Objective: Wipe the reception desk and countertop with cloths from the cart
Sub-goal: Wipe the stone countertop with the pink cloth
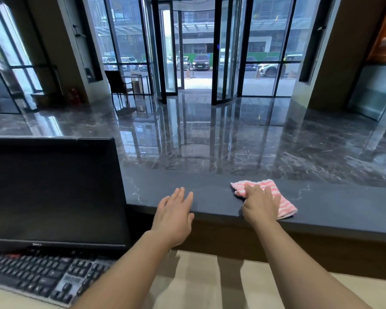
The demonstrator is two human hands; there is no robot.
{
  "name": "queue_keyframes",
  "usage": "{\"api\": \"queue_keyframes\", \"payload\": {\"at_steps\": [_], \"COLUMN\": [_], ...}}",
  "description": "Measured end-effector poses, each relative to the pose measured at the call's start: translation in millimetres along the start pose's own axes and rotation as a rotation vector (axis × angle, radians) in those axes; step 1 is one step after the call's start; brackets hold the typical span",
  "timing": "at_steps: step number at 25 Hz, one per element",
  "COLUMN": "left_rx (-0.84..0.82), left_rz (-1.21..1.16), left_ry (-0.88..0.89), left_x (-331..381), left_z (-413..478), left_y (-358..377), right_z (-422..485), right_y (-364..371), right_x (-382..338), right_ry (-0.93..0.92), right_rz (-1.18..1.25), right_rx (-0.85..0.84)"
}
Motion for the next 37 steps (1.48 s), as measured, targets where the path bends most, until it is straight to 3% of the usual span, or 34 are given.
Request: {"api": "queue_keyframes", "payload": {"at_steps": [6, 12, 16, 19, 22, 28, 31, 37], "left_rx": [0.024, 0.107, 0.074, 0.023, -0.021, -0.021, -0.027, -0.039], "left_rz": [-0.059, -0.191, -0.188, -0.146, -0.072, 0.02, -0.009, -0.051], "left_ry": [-0.112, -0.148, -0.196, -0.151, -0.124, -0.137, -0.128, -0.063], "left_x": [-39.8, -77.7, -85.9, -64.5, -38.9, -28.9, -30.6, -36.7], "left_z": [0.3, -13.6, -15.4, -7.4, -3.1, 1.3, 1.3, 1.7], "left_y": [7.2, 6.7, 7.2, 7.8, 6.3, 0.8, 0.0, -1.6], "right_z": [6.0, -22.6, -23.7, -6.9, 21.9, 61.7, 65.8, 57.6], "right_y": [35.7, 86.0, 90.9, 76.3, 49.6, 10.4, 14.0, 40.1], "right_x": [-86.2, -219.8, -230.1, -186.8, -106.3, 41.9, 37.1, -81.0], "right_ry": [-0.15, -0.575, -0.742, -0.704, -0.56, -0.251, -0.21, -0.419], "right_rz": [-0.026, -0.051, -0.202, -0.242, -0.258, -0.201, -0.167, -0.15], "right_rx": [-0.056, -0.246, -0.304, -0.257, -0.189, -0.213, -0.235, -0.285]}}
Point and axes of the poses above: each hand's wrist, its own z-axis towards the middle knuckle, its own y-axis out of the palm, x = y × z, the point moved 9 cm from there along z, towards the middle knuckle, and after that the axes turned 13 degrees about -x, right-handed, at the moved point
